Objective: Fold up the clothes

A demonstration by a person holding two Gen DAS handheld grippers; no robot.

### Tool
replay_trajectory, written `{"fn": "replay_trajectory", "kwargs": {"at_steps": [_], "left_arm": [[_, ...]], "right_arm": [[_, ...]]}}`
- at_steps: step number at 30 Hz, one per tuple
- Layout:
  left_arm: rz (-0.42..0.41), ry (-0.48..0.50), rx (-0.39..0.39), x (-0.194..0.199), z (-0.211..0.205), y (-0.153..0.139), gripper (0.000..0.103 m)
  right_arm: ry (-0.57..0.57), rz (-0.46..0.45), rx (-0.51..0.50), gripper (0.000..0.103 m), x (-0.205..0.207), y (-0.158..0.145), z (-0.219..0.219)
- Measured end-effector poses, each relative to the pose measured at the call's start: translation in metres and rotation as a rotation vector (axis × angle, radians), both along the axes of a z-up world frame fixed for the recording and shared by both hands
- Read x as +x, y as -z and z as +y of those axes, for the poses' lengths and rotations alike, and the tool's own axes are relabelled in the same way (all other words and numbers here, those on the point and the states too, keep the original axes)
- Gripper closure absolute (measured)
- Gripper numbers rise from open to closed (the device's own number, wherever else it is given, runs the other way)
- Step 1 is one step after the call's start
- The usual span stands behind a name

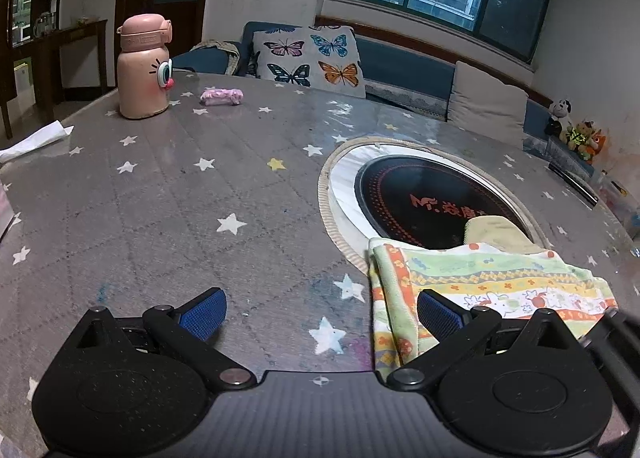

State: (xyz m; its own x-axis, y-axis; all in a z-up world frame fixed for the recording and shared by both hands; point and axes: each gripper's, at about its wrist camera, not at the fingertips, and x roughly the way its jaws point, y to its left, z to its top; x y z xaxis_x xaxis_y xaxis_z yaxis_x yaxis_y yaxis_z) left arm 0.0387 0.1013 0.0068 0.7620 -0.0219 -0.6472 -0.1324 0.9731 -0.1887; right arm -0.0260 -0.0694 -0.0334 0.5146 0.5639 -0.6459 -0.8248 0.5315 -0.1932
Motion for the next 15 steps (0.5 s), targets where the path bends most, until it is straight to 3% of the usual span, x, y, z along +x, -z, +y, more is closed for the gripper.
{"fn": "replay_trajectory", "kwargs": {"at_steps": [4,7,9,15], "left_arm": [[0.020,0.006,-0.058,0.002,0.003,0.001,0.003],[0.040,0.015,-0.116,0.005,0.005,0.002,0.011],[0.051,0.026,-0.153,0.006,0.005,0.002,0.015],[0.092,0.052,-0.260,0.014,0.001,0.002,0.020]], "right_arm": [[-0.030,-0.015,-0.042,0.042,-0.005,0.003,0.007],[-0.050,-0.048,-0.080,0.057,-0.009,0.006,0.011],[-0.062,-0.080,-0.102,0.077,-0.012,0.007,0.013],[-0.062,-0.086,-0.071,0.092,-0.013,-0.001,0.007]]}}
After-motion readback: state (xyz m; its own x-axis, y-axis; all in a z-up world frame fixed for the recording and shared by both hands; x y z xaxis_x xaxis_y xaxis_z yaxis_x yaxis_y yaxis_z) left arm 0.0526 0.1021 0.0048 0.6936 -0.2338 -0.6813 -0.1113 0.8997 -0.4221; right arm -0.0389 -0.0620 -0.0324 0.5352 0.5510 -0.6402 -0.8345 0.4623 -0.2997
